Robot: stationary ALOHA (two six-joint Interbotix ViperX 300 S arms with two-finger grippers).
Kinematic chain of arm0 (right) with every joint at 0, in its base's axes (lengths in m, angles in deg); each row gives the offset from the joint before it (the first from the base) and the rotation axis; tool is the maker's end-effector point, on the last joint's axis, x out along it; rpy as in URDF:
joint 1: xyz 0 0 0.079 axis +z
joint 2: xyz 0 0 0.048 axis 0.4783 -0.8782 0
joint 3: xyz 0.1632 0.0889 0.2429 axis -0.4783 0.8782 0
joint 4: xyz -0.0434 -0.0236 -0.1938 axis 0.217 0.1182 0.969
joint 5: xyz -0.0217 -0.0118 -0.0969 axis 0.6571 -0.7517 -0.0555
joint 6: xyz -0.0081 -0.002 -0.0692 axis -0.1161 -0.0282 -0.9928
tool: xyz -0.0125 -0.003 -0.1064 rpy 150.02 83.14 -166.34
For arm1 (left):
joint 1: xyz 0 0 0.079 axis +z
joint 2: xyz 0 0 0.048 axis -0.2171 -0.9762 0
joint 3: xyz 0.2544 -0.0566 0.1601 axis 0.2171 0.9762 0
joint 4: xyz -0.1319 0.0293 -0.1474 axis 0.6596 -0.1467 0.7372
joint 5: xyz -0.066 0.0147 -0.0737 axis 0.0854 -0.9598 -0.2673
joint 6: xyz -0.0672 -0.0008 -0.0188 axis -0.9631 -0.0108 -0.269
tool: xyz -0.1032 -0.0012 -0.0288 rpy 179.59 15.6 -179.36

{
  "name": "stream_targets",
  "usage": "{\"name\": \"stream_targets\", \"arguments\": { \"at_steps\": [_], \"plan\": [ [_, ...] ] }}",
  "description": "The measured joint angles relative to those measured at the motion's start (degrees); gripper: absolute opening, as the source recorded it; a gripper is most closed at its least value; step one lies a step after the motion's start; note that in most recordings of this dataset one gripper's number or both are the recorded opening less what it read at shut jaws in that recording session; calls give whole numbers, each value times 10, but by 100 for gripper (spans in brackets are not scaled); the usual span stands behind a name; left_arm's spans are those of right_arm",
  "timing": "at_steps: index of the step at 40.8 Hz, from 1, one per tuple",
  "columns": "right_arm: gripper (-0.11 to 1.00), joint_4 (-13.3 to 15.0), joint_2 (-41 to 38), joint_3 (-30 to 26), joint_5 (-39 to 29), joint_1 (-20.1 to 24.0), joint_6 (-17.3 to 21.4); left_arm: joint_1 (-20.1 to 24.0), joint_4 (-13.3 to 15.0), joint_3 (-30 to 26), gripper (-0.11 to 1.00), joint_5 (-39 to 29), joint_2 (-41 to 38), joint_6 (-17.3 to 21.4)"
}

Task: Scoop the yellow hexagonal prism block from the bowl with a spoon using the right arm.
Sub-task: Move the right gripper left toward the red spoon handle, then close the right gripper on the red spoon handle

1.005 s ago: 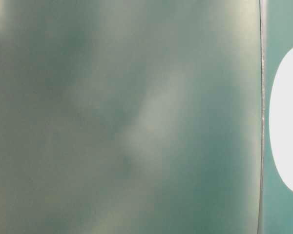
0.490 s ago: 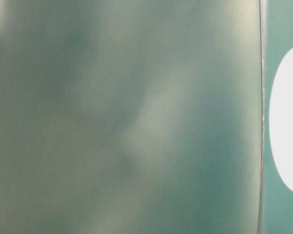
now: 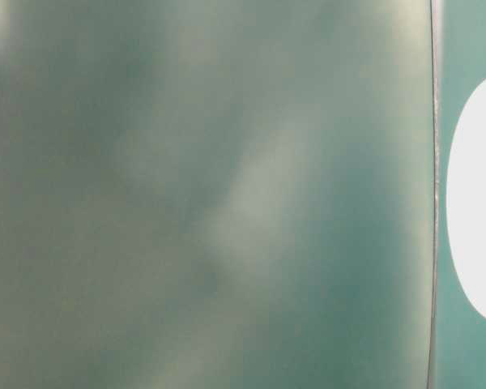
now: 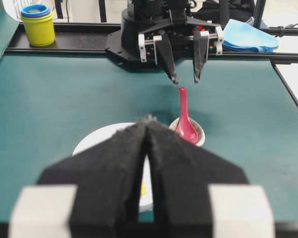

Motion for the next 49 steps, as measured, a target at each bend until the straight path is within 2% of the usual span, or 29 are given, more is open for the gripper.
{"name": "stream_targets", "arguments": {
  "at_steps": [4, 8, 29, 49],
  "plan": [
    [53, -16, -26, -4, 4, 14, 4, 0, -1, 0, 0, 0, 0, 0],
    [53, -20, -47, -4, 4, 19, 15, 0, -1, 0, 0, 0, 0, 0],
    [53, -20, -98, -7, -13, 25, 24, 0, 0, 0, 0, 0, 0, 4],
    [53, -21, -112, -12, -15, 25, 24, 0, -1, 0, 0, 0, 0, 4]
  ]
}}
